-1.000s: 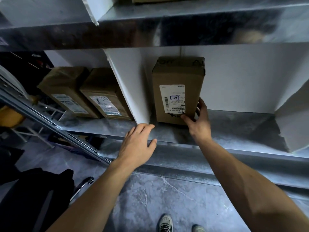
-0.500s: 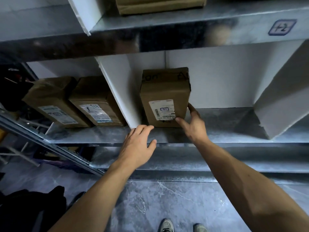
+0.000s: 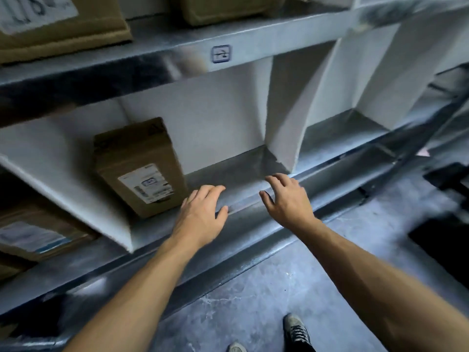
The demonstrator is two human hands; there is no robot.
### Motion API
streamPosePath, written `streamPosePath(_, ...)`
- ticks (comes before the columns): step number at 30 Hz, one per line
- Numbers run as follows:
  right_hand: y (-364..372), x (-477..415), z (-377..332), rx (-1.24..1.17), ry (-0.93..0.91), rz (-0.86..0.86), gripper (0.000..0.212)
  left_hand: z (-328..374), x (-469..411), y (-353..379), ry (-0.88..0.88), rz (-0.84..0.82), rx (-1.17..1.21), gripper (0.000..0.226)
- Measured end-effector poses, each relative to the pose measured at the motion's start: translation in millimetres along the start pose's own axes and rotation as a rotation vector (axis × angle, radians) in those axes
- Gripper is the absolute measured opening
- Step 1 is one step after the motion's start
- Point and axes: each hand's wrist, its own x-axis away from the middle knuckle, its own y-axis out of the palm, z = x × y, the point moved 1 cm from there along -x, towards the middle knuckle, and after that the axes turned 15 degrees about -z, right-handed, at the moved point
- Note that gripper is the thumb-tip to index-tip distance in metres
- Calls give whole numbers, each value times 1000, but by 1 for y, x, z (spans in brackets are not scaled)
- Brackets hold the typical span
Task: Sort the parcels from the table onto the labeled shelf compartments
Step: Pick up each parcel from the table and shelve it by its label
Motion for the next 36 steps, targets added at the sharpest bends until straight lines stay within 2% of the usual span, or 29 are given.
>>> streamPosePath(10,-77,115,152,171,458,174,35,187,-84,45,421,-112,-110,48)
streamPosePath(17,-133,214,268,217,753,267,46,368,-114,85,709,-144,-147,52)
streamPosePath(19,-145,242,298,217,813,263,50,416,-116,98,773,-155,-153,51)
streamPosePath(26,-170,342,373,193,1009,309,45,553,-107,153,977,-186,-196,54)
streamPosePath(36,-195,409,451,82,1228,344,44,686,-111,206,1173,-241,-237,52)
